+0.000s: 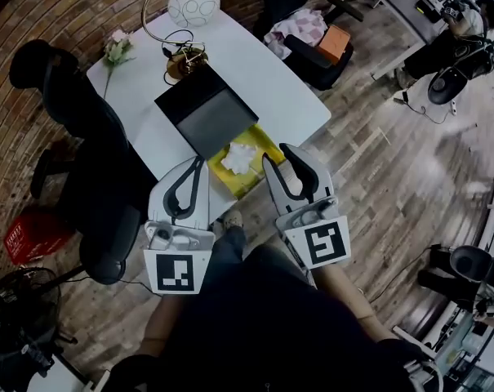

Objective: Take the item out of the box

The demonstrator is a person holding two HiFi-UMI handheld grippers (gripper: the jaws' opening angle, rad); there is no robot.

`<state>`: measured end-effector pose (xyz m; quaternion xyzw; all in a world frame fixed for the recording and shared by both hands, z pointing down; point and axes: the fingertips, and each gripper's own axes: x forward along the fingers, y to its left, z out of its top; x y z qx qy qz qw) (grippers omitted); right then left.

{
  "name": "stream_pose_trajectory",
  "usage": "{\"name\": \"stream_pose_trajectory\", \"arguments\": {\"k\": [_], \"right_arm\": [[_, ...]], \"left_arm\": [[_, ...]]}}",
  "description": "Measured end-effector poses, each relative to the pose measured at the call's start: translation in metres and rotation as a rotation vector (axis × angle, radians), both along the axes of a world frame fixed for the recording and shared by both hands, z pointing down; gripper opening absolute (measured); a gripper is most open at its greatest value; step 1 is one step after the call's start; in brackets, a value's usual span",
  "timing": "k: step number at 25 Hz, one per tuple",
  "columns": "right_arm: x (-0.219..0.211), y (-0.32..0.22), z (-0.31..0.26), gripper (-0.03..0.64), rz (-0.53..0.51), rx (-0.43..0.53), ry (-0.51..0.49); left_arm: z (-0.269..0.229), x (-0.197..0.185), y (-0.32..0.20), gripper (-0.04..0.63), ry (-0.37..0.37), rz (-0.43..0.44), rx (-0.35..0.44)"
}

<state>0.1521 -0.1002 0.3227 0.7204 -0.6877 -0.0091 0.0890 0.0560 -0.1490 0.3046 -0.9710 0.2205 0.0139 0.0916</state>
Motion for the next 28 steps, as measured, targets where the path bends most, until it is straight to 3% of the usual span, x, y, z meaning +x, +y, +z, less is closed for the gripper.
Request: {"name": "stream_pose_trajectory", "arguments": {"k": [12, 18, 28], "right_arm": [[0.008, -0.033, 0.017, 0.103, -0.07, -0.025, -0.027], [0.008, -0.052, 0.05, 0.103, -0.183, -0.085, 0.056], [0.01, -0.069, 0.103, 0.103, -0.371, -0.147, 0.052]], "left_arm": [[0.023, 0.013, -0.023, 0.011, -0.044, -0.033, -0.062], [0.052, 0.021, -0.036, 0.011, -0.101, -0.089, -0.121], [0.08, 0.035, -0.041, 0.011, -0.137, -0.197, -0.18]]}}
